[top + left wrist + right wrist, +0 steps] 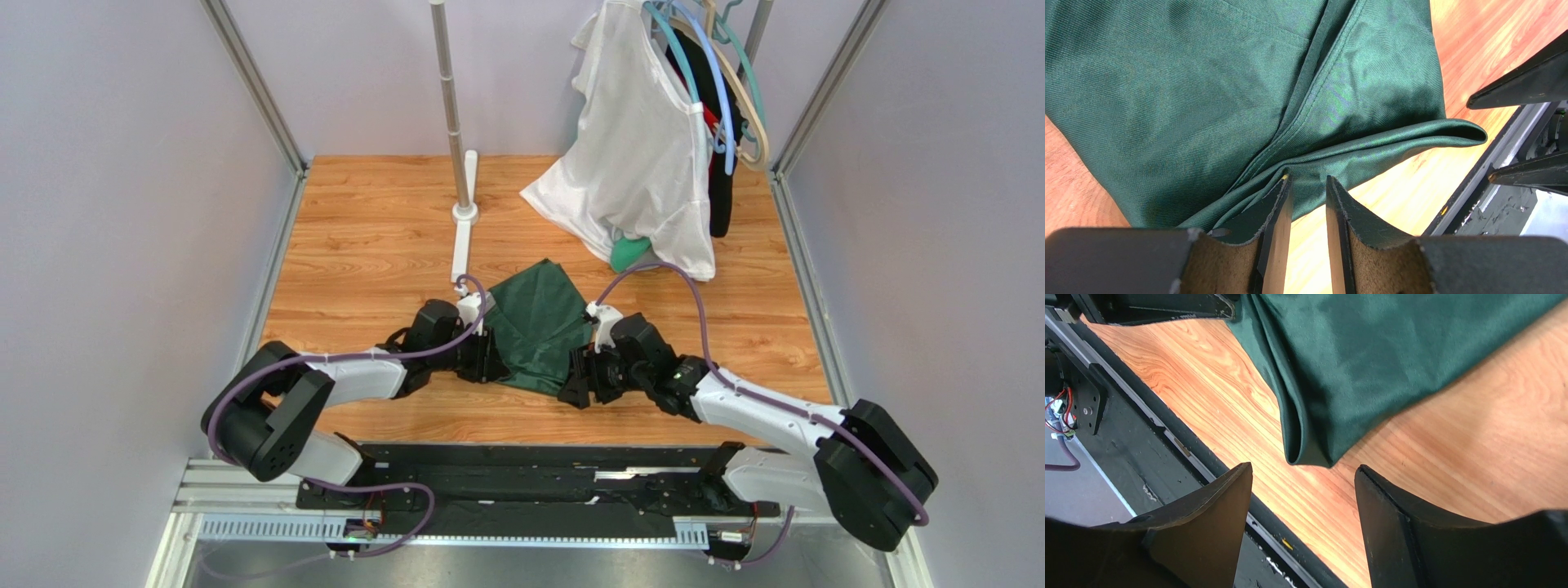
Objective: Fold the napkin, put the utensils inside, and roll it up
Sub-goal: Roll the napkin with the utensil
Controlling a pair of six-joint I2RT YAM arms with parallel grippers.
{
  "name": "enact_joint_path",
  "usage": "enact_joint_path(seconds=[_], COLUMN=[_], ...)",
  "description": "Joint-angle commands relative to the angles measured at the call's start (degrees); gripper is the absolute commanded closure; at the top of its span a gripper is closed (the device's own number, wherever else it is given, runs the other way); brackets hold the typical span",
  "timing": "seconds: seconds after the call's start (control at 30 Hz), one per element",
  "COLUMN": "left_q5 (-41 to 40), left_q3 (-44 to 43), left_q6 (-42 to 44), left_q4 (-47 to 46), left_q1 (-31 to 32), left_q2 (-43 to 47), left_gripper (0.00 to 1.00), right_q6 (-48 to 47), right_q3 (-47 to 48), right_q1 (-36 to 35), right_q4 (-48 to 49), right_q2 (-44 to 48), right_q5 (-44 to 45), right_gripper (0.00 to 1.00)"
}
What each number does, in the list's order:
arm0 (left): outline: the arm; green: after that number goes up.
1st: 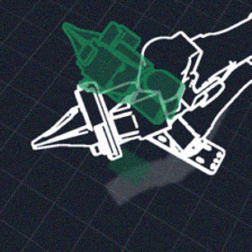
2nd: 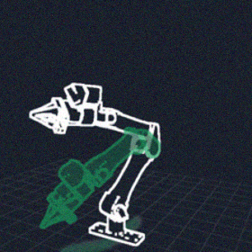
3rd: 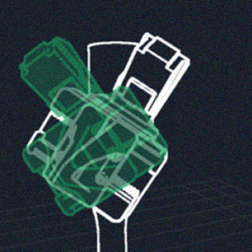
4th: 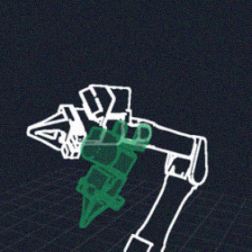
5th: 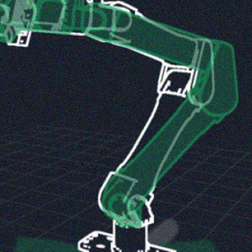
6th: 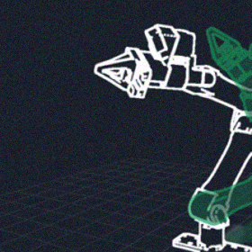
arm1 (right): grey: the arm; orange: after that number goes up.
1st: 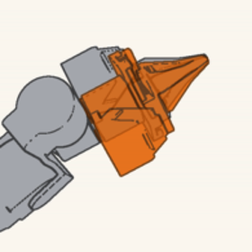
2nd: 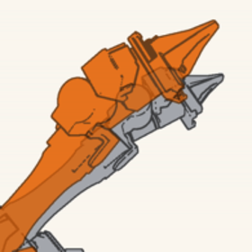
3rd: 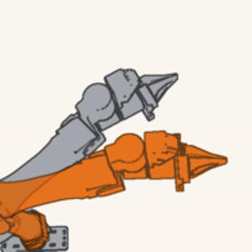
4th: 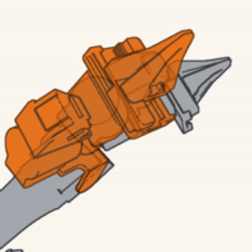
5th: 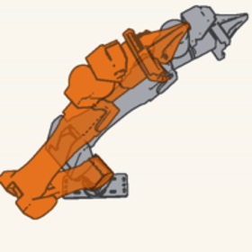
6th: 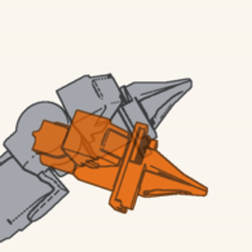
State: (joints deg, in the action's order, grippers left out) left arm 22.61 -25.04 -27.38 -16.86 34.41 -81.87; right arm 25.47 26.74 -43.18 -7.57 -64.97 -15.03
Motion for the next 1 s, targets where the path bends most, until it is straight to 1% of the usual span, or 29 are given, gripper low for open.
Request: enact_joint_path(seconds=[0.0, 0.2, 0.37, 0.6, 0.83, 0.87, 0.9, 0.97], left_q5=[0.3, 0.6, 0.9, 1.2, 1.4, 1.6, 1.6, 2.1], left_q3=[-1.0, -1.0, -1.1, -1.0, -0.8, -0.8, -0.8, -0.7], left_q6=[0.0, -0.1, 0.3, 0.7, 0.9, 1.0, 1.0, 1.2], left_q4=[3.0, 2.9, 3.1, 3.2, 3.2, 3.3, 3.2, 2.8], left_q1=[0.1, 0.0, 0.1, 0.1, 0.1, 0.1, 0.1, 0.1], left_q2=[-0.9, -1.0, -0.8, -0.8, -0.4, -0.4, -0.5, -0.4], left_gripper=[0.65, 0.65, 0.65, 0.65, 0.65, 0.65, 0.65, 0.65], right_q6=[-0.3, -0.6, 1.2, 3.4, 7.7, 7.9, 8.2, 8.7], right_q3=[-0.6, 0.9, 1.0, 2.3, 3.1, 3.2, 3.3, 3.4], right_q1=[-0.7, -1.3, -1.3, -1.2, -0.4, -0.3, -0.2, 0.0], right_q4=[7.0, 6.8, 6.8, 6.3, 3.2, 2.6, 2.4, 2.1], right_q2=[-2.3, -6.7, -7.3, -10.0, -10.8, -11.1, -11.2, -11.8], right_q5=[1.8, 3.4, 6.1, 7.5, 8.6, 8.3, 8.3, 8.0], right_gripper=[0.34, 0.36, 0.39, 0.54, 0.64, 0.66, 0.70, 0.74])
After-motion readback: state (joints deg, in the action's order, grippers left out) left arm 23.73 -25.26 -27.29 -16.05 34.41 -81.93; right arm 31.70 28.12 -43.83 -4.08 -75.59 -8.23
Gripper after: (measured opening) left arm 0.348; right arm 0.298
